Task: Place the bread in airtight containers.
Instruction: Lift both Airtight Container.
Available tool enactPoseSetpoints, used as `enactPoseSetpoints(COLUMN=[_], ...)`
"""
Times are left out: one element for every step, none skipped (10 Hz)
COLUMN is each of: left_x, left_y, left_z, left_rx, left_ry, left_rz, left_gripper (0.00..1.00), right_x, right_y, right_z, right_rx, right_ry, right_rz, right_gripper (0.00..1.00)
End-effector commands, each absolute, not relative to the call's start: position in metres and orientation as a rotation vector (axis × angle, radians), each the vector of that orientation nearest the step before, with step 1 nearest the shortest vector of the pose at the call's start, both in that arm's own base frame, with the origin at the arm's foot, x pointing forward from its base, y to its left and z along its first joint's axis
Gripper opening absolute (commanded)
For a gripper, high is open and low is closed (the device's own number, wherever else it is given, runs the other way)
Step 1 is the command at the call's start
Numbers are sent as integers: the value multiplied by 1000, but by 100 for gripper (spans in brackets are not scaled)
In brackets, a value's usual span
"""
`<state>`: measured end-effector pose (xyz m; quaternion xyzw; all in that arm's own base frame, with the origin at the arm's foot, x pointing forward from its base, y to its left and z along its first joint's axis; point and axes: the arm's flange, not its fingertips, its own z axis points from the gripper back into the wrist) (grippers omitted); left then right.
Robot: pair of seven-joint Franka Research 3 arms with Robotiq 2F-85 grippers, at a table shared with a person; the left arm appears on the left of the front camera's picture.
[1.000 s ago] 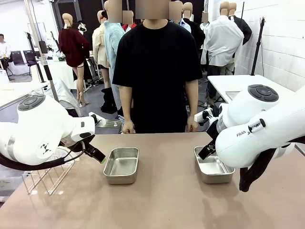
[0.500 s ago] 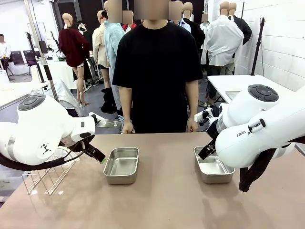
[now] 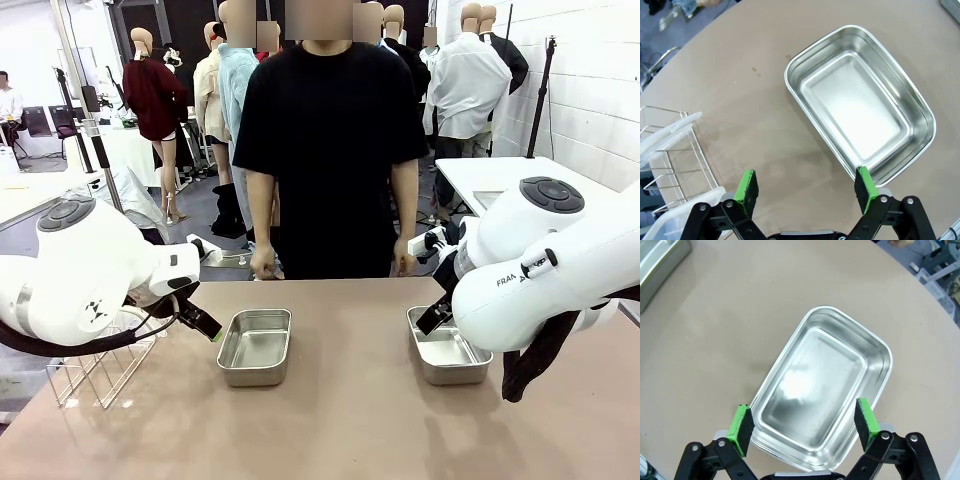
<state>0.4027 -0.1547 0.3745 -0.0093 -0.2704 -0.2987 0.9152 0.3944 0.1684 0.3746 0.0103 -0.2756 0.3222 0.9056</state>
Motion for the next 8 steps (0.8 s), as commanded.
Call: enactPoseSetpoints(left_x=[397,390,385,382,378,373,371,371], left_y=[-159,-163,-163,-160,-152,-137,-125,-115], left_z=[400,421,439,459,476,489,498,505], left_rx=[-74,-116,-141,-164,-187,-232,-249,-271], left_ry=[-585,-612,-616,-626,-640,-648,-658,-644], left_rz=[-621,-653,-654,-674,-701,-728,-732,-733], left_gripper=[100,100,100,100,100,100,100,100], right_x=[387,379,372,364,354,341,331,322], right_y=[166,160,150,136,121,101,84,70], right_z=[394,412,430,450,471,492,506,514], right_rx=[60,103,127,145,176,226,250,277], right_ry=[-562,-575,-591,-610,-631,-635,-656,-671], right_rz=[659,648,631,609,591,586,575,573], right_gripper=[100,100,100,100,100,100,100,100])
